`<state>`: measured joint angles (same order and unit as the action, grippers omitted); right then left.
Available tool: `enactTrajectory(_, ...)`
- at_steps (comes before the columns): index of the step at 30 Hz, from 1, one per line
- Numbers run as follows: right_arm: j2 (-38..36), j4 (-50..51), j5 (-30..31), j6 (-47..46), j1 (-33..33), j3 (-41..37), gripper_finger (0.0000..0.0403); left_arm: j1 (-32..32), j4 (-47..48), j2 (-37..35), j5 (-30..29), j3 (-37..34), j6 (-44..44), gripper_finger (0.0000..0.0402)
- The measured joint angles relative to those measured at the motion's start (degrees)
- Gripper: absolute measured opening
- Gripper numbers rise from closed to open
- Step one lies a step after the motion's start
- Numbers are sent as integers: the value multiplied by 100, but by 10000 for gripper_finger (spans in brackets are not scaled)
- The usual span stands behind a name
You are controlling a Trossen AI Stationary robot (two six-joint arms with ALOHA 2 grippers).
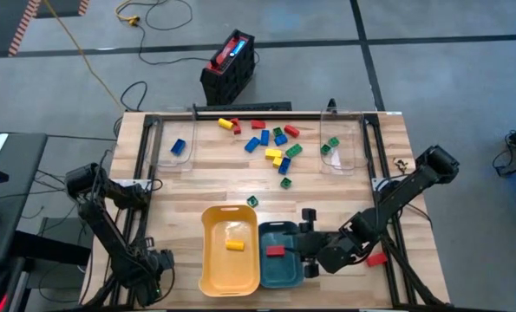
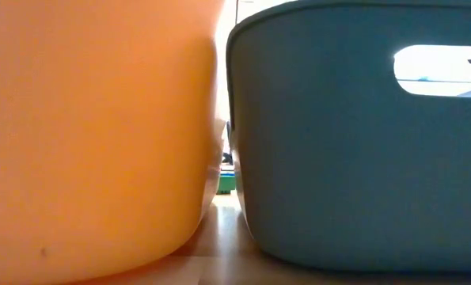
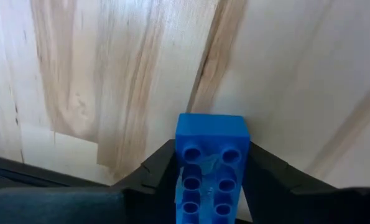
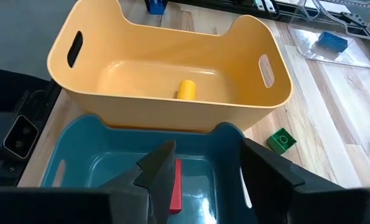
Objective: Sort blocks
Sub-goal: Put the blue game piece into the left transparent bin
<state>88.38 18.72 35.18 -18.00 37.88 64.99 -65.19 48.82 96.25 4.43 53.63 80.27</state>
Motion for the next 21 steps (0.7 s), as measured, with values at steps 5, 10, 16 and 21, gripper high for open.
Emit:
enactTrajectory(5, 0, 2, -2, -3, -1, 0, 191, 65, 283, -278, -48, -33, 153, 134)
enactTrajectory(10, 0, 2, -2, -7, -1, 0, 191, 237, 911, -983, -775, -33, 461, 134)
enactTrajectory(16, 0, -13, -4, -9, -1, 0, 191, 790, 2043, -1942, -2114, -26, 542, 134)
enactTrajectory(21, 0, -71, -4, -7, -1, 0, 191, 1705, 3294, -2710, -3292, -22, 502, 134)
